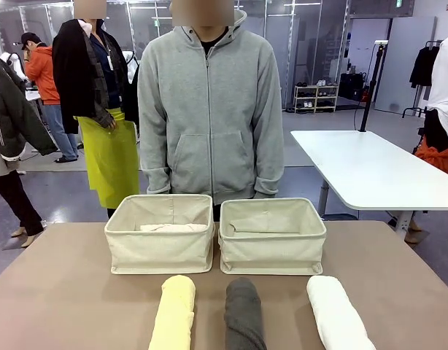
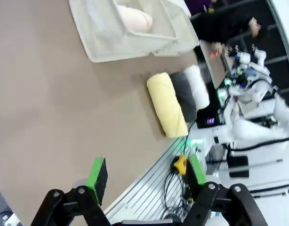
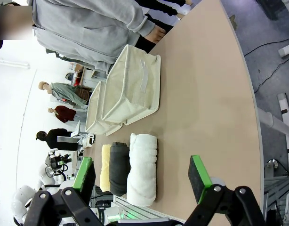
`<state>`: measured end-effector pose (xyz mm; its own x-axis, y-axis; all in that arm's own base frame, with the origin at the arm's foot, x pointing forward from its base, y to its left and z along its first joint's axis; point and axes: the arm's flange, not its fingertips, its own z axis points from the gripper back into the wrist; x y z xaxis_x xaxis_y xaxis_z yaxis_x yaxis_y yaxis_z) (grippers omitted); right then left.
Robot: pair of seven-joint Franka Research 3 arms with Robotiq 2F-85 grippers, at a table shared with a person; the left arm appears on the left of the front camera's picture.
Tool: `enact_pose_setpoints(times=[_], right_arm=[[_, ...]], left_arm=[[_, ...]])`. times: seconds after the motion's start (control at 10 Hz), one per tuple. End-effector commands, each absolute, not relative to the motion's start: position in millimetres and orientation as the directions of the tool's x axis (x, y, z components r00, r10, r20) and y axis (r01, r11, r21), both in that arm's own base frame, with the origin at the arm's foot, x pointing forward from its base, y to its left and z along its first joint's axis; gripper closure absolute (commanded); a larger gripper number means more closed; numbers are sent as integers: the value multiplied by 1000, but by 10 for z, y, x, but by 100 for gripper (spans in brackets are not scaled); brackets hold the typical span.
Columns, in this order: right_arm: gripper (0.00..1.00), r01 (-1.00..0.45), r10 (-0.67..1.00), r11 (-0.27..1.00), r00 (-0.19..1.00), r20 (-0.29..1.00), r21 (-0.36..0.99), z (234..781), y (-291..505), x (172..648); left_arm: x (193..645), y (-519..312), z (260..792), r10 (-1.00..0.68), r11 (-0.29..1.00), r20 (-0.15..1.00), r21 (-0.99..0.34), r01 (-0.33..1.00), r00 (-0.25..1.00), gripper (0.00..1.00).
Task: Divide the towels into two baskets.
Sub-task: Pick up one hotel-folded towel from the bottom of the table and place it in the Fabric basket indicated by the person.
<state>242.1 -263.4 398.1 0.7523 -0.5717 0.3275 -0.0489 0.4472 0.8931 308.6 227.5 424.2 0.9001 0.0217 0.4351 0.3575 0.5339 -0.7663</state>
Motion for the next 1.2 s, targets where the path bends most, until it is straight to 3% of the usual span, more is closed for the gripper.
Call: enact_pose_setpoints(times=[0.0,0.3,0.4,1.1], right_arm=[[0,-65,-573,443,746,338,894,4009,-2624,2413],[0,-65,-573,443,746,338,894,4009,-2624,2413],[0,-65,-573,443,746,338,894,4009,-2624,2413],[0,-65,-573,443,746,338,894,4009,-2624,2413]], left_arm=[[2831,2220,4159,102,531,453,-778,336,886,15],[2831,2247,4100,31,598,373,-750,282,927,15],[2723,2330,4052,107,523,417,-795,306,903,15],[2723,2330,4052,107,523,417,-795,306,903,15]])
